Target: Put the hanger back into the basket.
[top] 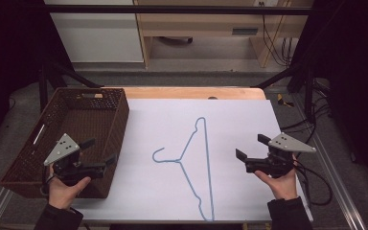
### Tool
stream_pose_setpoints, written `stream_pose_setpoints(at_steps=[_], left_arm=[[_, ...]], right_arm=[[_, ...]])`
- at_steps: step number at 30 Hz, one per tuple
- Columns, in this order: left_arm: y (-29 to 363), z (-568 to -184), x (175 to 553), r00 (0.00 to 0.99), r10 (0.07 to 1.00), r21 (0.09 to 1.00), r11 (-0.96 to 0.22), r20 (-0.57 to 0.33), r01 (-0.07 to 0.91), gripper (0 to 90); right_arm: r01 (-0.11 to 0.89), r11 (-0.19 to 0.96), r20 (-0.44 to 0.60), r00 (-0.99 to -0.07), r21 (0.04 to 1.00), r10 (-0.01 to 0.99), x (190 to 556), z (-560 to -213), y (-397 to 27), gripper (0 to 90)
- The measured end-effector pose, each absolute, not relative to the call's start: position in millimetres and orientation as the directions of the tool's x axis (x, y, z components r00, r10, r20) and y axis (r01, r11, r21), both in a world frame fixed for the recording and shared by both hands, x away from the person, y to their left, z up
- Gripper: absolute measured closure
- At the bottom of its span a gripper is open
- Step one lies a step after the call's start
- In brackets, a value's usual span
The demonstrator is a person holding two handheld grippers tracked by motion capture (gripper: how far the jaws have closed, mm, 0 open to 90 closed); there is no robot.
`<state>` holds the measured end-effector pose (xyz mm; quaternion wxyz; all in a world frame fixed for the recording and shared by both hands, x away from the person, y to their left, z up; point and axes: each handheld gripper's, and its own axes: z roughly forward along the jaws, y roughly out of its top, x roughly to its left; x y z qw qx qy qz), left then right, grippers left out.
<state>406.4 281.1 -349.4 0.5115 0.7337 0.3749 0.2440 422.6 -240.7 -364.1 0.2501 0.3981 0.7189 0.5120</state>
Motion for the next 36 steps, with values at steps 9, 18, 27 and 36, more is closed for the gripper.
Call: stream_pose_setpoints(at_steps=[9, 18, 27, 36], left_arm=[[281.4, -350.6, 407.4, 0.599, 0.801, 0.931, -0.197, -0.028, 0.306, 7.0], [283.4, -349.9, 407.2, 0.597, 0.802, 0.932, -0.199, -0.022, 0.302, 7.1], [281.9, -350.7, 407.5, 0.597, 0.802, 0.929, -0.208, -0.017, 0.305, 7.0], [282.3, -350.6, 407.2, 0.598, 0.801, 0.930, -0.207, -0.018, 0.305, 7.1]], right_arm=[[0.347, 0.187, 0.058, -0.589, 0.919, 0.806, 424.1, -365.3, -198.9, 8.6], [0.374, 0.272, 0.029, -0.630, 0.887, 0.776, 431.7, -378.2, -155.2, 11.6], [0.419, 0.333, 0.027, -0.656, 0.845, 0.755, 433.3, -396.3, -124.5, 15.5], [0.455, 0.388, 0.023, -0.672, 0.802, 0.740, 436.8, -419.0, -104.1, 23.3]])
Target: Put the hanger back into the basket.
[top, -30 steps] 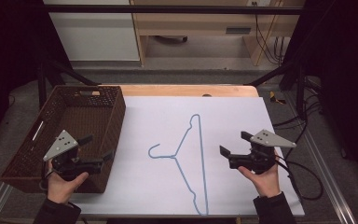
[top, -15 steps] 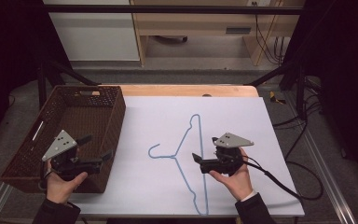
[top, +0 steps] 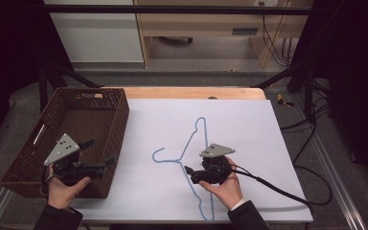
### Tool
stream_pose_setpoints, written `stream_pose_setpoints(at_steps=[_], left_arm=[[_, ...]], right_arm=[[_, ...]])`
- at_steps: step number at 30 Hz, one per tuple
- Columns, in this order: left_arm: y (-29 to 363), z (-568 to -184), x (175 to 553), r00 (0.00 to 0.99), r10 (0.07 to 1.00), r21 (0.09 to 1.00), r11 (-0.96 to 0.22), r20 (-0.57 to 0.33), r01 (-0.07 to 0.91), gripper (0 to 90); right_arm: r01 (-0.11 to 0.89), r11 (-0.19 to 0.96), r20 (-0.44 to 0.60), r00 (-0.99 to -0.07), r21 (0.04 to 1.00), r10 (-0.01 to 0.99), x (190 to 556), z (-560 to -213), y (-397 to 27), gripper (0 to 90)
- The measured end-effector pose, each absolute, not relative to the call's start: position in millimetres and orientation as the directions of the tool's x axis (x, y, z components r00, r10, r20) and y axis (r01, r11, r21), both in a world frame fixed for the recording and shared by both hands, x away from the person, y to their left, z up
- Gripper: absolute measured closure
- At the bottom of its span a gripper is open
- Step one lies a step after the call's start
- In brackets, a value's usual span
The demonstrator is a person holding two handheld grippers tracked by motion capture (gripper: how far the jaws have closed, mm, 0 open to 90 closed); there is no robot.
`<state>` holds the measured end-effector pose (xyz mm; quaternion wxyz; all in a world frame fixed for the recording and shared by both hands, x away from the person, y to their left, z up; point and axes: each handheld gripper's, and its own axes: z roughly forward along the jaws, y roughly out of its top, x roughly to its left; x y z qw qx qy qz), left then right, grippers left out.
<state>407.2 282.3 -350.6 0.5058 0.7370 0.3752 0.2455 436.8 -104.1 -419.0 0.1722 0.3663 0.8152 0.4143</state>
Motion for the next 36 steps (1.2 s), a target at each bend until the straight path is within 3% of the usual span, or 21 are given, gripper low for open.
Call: stream_pose_setpoints(at_steps=[16, 27, 36], left_arm=[[281.6, -350.8, 407.2, 0.595, 0.804, 0.929, -0.216, -0.007, 0.302, 7.1], [281.2, -351.4, 407.5, 0.595, 0.804, 0.927, -0.218, -0.007, 0.305, 7.5], [280.8, -351.7, 407.5, 0.595, 0.804, 0.926, -0.220, -0.006, 0.306, 7.7]], right_arm=[[0.517, 0.444, 0.040, -0.684, 0.732, 0.729, 441.4, -452.7, -79.5, 32.9], [0.567, 0.489, 0.048, -0.683, 0.663, 0.728, 442.2, -471.9, -68.9, 52.7], [0.555, 0.497, 0.013, -0.675, 0.667, 0.737, 442.8, -473.6, -68.9, 67.8]])
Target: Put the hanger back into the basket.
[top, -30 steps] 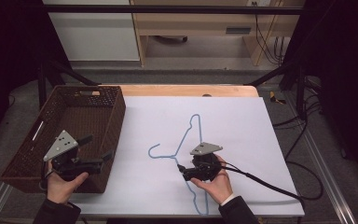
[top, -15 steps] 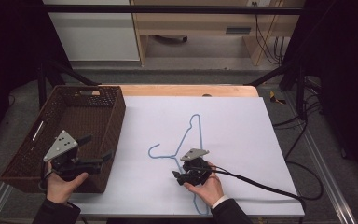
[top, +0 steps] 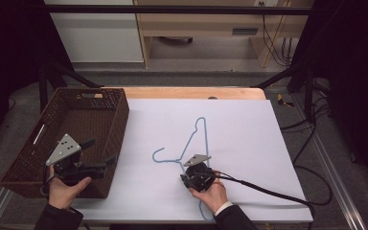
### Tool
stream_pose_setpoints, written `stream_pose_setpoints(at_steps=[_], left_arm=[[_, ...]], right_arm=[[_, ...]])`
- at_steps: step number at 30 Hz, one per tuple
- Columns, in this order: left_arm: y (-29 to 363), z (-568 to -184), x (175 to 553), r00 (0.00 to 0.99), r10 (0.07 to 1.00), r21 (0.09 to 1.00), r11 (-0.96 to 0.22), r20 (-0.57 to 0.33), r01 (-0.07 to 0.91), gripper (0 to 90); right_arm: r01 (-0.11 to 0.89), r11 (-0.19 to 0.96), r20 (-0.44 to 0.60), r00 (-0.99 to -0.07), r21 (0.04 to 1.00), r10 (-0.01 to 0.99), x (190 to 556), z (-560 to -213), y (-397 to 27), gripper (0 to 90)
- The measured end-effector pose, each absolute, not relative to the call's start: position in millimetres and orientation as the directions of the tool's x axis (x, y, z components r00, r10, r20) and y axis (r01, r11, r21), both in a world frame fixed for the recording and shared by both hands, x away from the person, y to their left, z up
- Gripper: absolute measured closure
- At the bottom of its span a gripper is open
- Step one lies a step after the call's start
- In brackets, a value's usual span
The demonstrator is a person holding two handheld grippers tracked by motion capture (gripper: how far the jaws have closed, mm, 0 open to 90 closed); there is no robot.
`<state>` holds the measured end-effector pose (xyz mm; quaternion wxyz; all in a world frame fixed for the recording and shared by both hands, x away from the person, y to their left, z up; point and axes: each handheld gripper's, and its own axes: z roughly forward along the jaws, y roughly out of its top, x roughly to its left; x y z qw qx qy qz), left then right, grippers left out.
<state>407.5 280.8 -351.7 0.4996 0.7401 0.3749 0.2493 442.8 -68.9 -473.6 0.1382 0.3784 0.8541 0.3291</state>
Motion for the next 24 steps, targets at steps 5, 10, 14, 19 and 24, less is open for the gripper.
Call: stream_pose_setpoints(at_steps=[5, 10, 14, 19, 24], left_arm=[[280.5, -351.8, 407.2, 0.594, 0.804, 0.926, -0.221, -0.005, 0.307, 7.8], [279.9, -352.0, 407.4, 0.594, 0.805, 0.925, -0.224, -0.002, 0.307, 8.0], [279.0, -352.2, 407.2, 0.596, 0.803, 0.924, -0.227, -0.002, 0.308, 8.0], [279.3, -352.2, 407.1, 0.595, 0.804, 0.924, -0.226, -0.002, 0.308, 8.0], [279.7, -352.1, 406.7, 0.595, 0.804, 0.924, -0.227, -0.001, 0.307, 8.1]], right_arm=[[0.563, 0.494, -0.001, -0.659, 0.663, 0.752, 440.9, -473.4, -67.0, 73.3], [0.573, 0.489, 0.006, -0.652, 0.657, 0.758, 439.7, -472.8, -64.7, 81.2], [0.576, 0.489, 0.004, -0.650, 0.655, 0.760, 440.4, -472.5, -65.8, 84.5], [0.586, 0.486, 0.015, -0.648, 0.648, 0.762, 440.9, -471.5, -66.4, 85.3], [0.581, 0.499, 0.002, -0.653, 0.643, 0.758, 440.8, -470.3, -68.2, 86.0]])
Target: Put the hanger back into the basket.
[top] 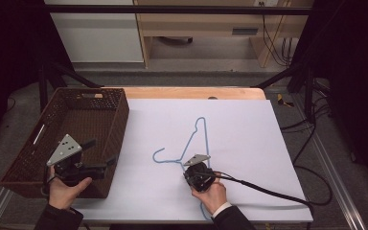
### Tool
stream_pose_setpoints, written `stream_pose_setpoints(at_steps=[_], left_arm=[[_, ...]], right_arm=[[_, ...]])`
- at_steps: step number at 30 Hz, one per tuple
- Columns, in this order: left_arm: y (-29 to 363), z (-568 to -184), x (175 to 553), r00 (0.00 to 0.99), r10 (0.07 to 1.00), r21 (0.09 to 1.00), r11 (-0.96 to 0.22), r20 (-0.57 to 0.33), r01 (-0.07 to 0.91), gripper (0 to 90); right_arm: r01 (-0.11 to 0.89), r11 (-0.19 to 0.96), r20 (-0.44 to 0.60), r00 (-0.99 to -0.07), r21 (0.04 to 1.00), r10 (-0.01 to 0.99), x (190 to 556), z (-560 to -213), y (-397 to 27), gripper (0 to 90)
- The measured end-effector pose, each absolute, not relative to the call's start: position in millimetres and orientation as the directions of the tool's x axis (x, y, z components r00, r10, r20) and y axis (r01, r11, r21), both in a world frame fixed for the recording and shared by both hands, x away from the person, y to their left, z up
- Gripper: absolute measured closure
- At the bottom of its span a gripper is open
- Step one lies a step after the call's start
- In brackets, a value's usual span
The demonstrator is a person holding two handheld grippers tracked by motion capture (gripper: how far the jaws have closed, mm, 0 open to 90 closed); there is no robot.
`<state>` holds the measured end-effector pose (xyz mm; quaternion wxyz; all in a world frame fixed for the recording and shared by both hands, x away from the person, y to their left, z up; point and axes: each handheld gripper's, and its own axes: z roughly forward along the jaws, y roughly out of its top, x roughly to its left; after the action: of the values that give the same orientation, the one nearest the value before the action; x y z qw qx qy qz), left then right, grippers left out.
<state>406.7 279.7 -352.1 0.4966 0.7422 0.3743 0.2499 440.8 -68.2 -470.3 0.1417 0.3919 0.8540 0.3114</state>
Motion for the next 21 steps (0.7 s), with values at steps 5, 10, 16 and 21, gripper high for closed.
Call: stream_pose_setpoints(at_steps=[5, 10, 16, 21], left_arm=[[279.9, -352.0, 406.6, 0.594, 0.804, 0.924, -0.225, -0.002, 0.308, 8.1], [279.0, -351.9, 406.5, 0.595, 0.804, 0.924, -0.226, -0.002, 0.308, 8.1], [277.1, -352.4, 406.7, 0.597, 0.802, 0.922, -0.231, -0.001, 0.311, 8.2], [275.7, -352.3, 406.4, 0.599, 0.801, 0.922, -0.232, 0.000, 0.310, 8.2]], right_arm=[[0.590, 0.492, 0.008, -0.645, 0.640, 0.764, 440.2, -470.1, -68.0, 85.0], [0.601, 0.481, 0.009, -0.631, 0.638, 0.776, 439.1, -471.1, -66.5, 83.0], [0.618, 0.457, 0.016, -0.605, 0.640, 0.796, 438.0, -471.8, -65.4, 85.1], [0.650, 0.414, 0.049, -0.570, 0.637, 0.820, 438.1, -471.1, -65.0, 86.3]])
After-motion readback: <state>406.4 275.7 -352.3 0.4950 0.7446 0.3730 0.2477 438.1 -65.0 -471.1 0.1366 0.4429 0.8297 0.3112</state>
